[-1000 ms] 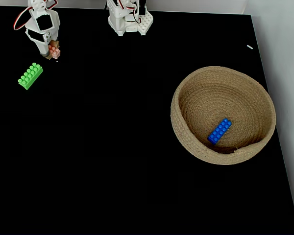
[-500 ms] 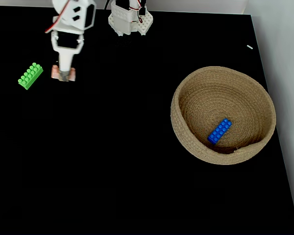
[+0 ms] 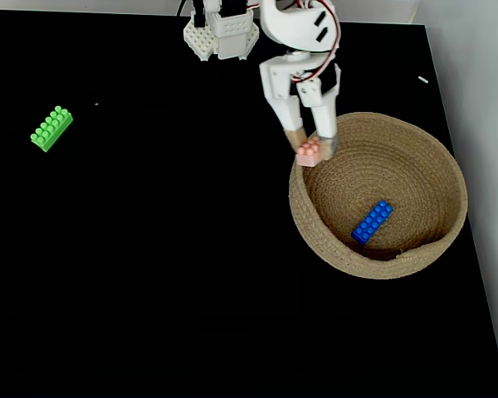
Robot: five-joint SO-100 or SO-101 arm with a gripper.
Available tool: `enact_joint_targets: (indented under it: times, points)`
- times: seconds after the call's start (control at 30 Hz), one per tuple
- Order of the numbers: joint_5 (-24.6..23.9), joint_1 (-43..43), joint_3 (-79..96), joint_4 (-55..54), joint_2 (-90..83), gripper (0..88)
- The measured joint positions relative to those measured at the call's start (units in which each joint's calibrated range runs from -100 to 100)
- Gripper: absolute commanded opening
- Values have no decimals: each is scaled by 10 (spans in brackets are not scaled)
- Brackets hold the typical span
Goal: Place the lego blocks in the tray
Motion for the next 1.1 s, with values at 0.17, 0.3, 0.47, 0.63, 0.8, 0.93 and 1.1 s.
enact_joint_targets:
  times: [0.17,0.3,0.47,0.63,0.8,0.93,1.1]
  points:
    - [14,-57,0,-35,60,149]
    - [21,-85,0,-50,90,322]
    - [22,-96,0,-54,109,353]
    - [12,-73,4,-54,106,328]
    - [-7,24,49,-10,54,317]
    - [21,156,118,28,6,318]
    - [104,342,197,29,-10,313]
